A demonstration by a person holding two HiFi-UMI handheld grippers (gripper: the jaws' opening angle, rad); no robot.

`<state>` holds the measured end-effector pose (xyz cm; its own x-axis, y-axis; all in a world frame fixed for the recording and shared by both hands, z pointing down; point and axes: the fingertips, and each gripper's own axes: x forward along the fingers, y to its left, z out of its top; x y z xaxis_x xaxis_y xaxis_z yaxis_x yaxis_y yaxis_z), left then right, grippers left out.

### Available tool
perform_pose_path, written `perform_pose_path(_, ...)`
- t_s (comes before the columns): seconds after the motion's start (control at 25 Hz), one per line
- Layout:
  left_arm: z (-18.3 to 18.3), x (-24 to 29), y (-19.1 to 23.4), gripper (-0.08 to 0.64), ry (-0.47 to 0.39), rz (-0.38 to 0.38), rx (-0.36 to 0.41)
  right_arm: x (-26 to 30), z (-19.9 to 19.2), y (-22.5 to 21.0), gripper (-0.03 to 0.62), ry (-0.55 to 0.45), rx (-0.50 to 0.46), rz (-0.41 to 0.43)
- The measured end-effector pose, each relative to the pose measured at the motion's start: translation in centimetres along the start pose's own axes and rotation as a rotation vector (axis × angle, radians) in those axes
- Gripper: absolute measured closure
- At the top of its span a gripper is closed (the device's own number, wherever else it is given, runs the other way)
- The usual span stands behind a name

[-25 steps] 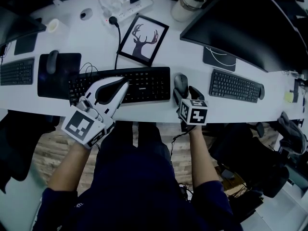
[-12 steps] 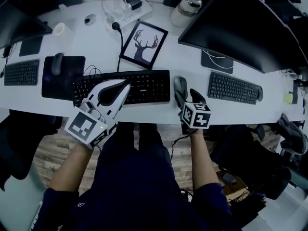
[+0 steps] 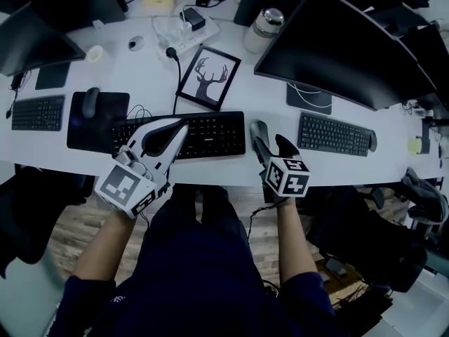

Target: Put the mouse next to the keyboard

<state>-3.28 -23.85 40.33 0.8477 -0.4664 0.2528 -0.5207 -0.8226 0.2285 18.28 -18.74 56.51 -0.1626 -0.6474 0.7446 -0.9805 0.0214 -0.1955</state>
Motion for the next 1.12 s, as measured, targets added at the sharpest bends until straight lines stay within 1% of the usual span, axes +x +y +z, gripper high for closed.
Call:
perform_pose_path(0.6,2.7,-1.6,-0.9,0.523,-0.043,0.003,0.039,-5.2,5.8,4.1,0.347,-0.185,-0.002,0.069)
perform_pose_path(1.12,4.6,-2.9,-1.0,0.523,-0.079,0.022,0.064,-9.4,10.6,7.8,0.387,-0.34,-0.057,0.137)
